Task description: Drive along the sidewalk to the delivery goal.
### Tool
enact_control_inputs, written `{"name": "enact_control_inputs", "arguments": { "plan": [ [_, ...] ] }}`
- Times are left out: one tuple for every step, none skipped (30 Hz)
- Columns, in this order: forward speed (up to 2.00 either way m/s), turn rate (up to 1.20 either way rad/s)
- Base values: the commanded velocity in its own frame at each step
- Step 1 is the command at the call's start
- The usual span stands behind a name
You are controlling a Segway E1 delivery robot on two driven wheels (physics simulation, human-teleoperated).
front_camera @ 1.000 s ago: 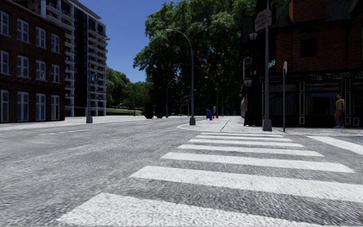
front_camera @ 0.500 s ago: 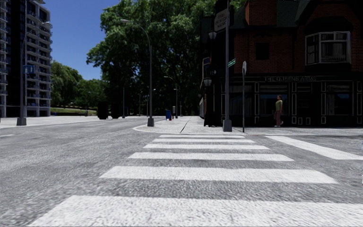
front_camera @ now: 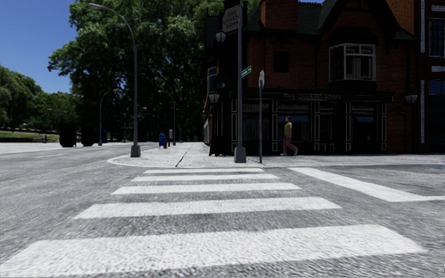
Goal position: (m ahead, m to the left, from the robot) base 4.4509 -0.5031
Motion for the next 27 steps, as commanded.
{"name": "enact_control_inputs", "arguments": {
  "plan": [
    [1.65,-0.58],
    [1.65,-0.58],
    [1.65,-0.58],
    [1.65,-0.58],
    [1.65,-0.58],
    [1.65,-0.58],
    [1.65,-0.58],
    [1.65,-0.58],
    [1.65,-0.58],
    [1.65,-0.58],
    [1.65,-0.58],
    [1.65,-0.15],
    [1.65,0.0],
    [1.65,0.0],
    [1.65,0.0],
    [1.65,0.0],
    [1.65,0.0],
    [1.65,0.0],
    [1.65,0.0],
    [1.65,0.0],
    [1.64,0.0],
    [1.6,0.0],
    [1.55,0.0],
    [1.54,0.0],
    [1.53,0.0],
    [1.53,0.0],
    [1.52,0.0]
  ]
}}
